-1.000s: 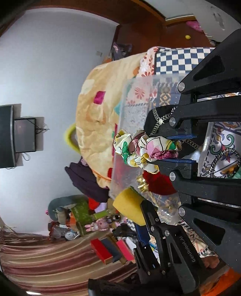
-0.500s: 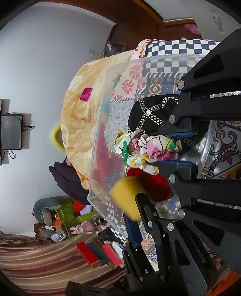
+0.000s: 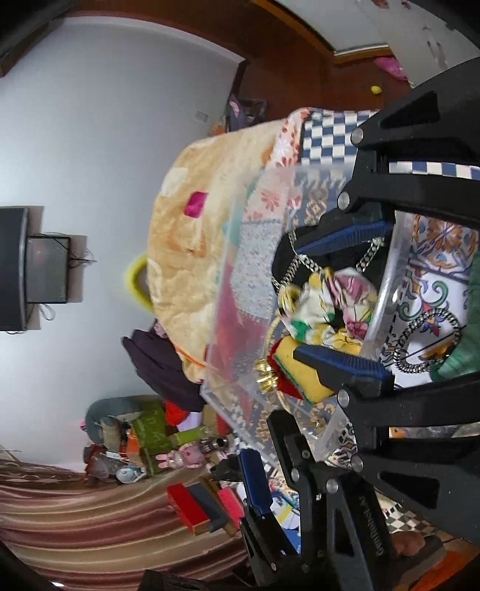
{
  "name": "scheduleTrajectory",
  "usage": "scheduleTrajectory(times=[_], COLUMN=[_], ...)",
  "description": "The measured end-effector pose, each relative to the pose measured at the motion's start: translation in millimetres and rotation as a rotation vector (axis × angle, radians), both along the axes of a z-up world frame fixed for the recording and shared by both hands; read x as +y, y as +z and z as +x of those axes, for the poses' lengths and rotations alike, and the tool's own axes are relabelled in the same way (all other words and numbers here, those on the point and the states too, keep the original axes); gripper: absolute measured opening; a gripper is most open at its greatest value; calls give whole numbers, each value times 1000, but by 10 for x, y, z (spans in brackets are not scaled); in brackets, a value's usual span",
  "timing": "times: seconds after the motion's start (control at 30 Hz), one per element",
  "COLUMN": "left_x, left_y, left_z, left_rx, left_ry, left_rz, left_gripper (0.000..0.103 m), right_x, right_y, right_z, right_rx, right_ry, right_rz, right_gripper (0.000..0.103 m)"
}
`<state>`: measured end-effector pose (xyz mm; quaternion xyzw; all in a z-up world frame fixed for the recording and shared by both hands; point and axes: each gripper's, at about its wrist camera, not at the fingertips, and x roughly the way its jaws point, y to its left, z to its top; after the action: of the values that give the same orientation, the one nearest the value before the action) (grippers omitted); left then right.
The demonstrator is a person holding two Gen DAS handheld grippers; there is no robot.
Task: Organize soft objects
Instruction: 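Lower the yellow sponge and floral scarf into the clear box and release, then grasp the green knit glove with the right tool while the left tool grasps the white bag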
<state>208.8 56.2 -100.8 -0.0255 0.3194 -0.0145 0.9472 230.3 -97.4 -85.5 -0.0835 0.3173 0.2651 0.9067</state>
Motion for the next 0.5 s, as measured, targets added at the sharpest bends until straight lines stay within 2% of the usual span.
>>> scheduleTrajectory(times=[0.1,0.2,0.37,0.5], left_x=[-7,-33,-95,-151], left_y=[101,139,92,-24], left_z=[-150,-306,-567,-716], left_rx=[-28,-40,-40,-6], left_ry=[-12,-28,-44,-60], left_rz=[-15,-25,-18,-37], left_gripper=[63,64,66,66], right_x=[-119,-234,-339,-373], right_y=[87,124,28,-159], right_z=[-121,-262,-427,-527], right_rx=[-30,-45,-40,-8], right_ry=[-16,-24,-28,-27], right_rz=[37,65,53,19], right_gripper=[61,66,67,68])
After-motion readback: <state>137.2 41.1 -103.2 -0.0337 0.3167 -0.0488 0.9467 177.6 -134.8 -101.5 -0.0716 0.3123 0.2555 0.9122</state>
